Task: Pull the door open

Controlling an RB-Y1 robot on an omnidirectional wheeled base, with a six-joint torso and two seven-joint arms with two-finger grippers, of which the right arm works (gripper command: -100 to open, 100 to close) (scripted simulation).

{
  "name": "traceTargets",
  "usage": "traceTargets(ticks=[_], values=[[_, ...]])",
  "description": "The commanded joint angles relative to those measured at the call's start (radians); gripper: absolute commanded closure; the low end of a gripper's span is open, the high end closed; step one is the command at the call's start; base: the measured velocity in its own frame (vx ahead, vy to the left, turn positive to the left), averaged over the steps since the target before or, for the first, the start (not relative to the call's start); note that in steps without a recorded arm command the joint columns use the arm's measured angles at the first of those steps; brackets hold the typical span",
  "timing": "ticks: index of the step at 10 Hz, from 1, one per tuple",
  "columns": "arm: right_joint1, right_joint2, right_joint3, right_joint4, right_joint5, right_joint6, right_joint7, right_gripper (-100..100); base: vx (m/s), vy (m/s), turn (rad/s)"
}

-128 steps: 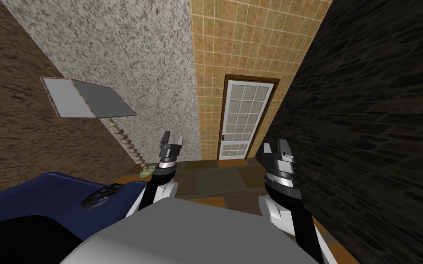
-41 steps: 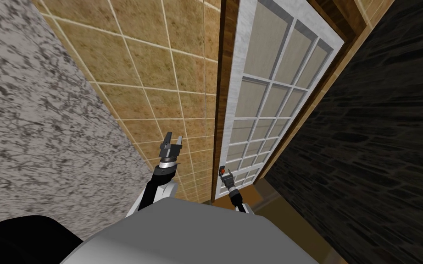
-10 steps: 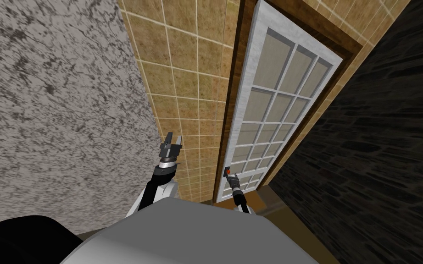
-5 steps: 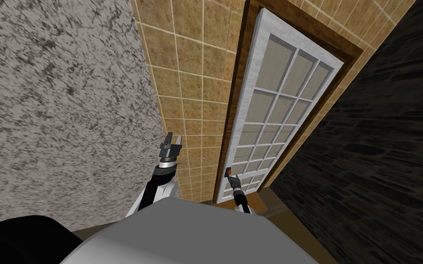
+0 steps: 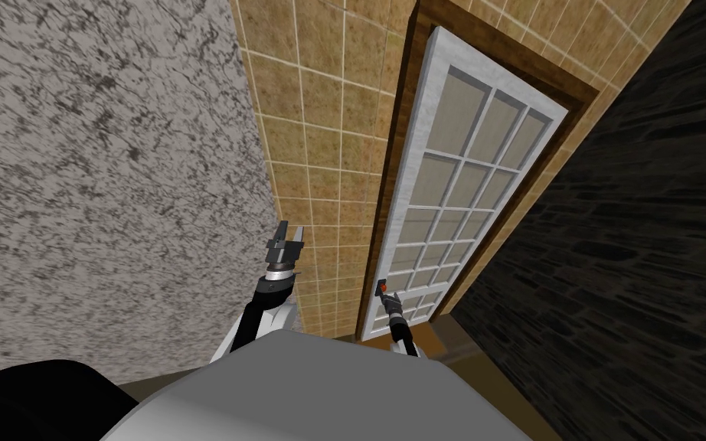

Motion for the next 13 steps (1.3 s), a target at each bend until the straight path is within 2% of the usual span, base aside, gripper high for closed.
traceTargets(ticks=[1, 4, 5, 11, 13], values=[[0.013, -0.036, -0.03, 0.041, -0.011, 0.003, -0.002, 100, 0.006, 0.002, 0.002], [0.013, -0.036, -0.03, 0.041, -0.011, 0.003, -0.002, 100, 0.004, -0.002, 0.0], [0.003, -0.006, 0.004, 0.024, -0.011, -0.038, -0.028, 100, -0.075, 0.005, 0.184], [0.003, -0.026, 0.022, 0.026, -0.057, -0.055, -0.155, 100, -0.073, -0.032, 0.123], [0.003, -0.026, 0.022, 0.026, -0.057, -0.055, -0.155, 100, -0.022, -0.006, 0.003]])
